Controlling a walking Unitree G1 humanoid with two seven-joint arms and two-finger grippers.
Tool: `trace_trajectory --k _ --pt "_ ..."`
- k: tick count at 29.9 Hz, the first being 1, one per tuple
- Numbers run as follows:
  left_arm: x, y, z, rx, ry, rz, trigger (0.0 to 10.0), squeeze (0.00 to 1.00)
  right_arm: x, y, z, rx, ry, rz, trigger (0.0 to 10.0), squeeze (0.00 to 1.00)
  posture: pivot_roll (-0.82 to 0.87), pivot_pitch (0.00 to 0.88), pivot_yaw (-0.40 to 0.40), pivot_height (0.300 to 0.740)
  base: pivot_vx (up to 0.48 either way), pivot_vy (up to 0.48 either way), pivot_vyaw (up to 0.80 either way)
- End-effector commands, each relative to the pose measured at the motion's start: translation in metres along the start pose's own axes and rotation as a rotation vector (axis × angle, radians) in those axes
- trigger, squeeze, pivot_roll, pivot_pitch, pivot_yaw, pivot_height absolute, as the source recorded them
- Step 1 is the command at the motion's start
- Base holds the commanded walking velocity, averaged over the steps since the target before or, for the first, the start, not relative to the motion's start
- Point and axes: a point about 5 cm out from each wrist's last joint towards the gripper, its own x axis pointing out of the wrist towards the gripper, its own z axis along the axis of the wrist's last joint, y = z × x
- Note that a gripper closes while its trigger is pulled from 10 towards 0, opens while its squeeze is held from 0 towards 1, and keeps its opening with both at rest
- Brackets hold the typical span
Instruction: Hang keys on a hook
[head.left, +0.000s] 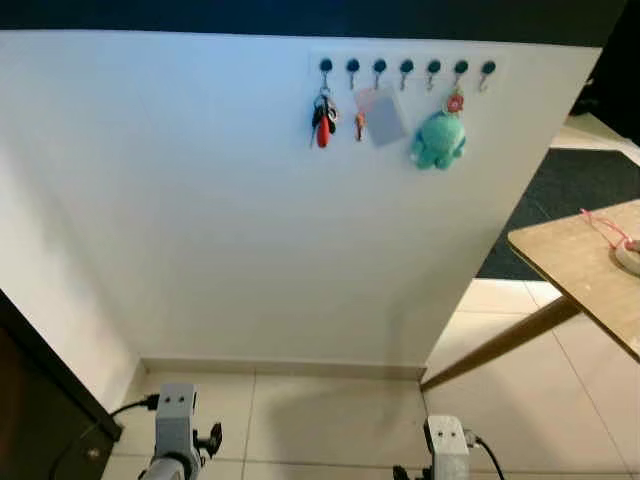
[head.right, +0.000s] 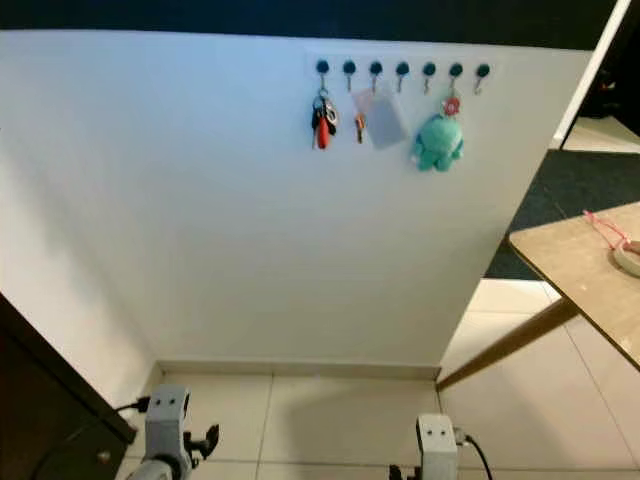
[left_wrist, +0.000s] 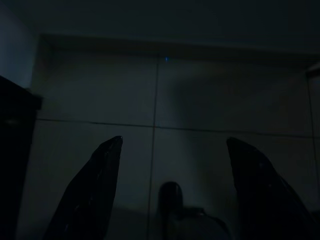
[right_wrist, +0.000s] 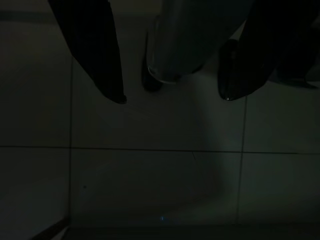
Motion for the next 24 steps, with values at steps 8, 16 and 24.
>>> trace_trajectory --k 8,16,24 --pt "0.0000 -0.0012 -0.0032 0.042 0.024 0.019 10.0 0.00 0.0004 -0.0043 0.0052 0.001 -0.021 -0.015 10.0 0.00 0.03 0.035 0.005 0.740 0.000 -0.060 0.00" --pt "0.0005 -0.0024 -0.0013 0.062 0.011 0.019 10.0 0.00 0.0020 -0.0034 0.0094 -0.013 -0.028 -0.023 10.0 0.00 0.04 0.042 0.009 0.740 0.000 0.000 0.00" --pt "-0.0008 -0.0012 0.0005 0.037 -0.031 0.036 10.0 0.00 0.0023 -0.0023 0.0104 -0.009 -0.036 -0.022 10.0 0.00 0.05 0.045 0.007 0.740 0.000 0.000 -0.51"
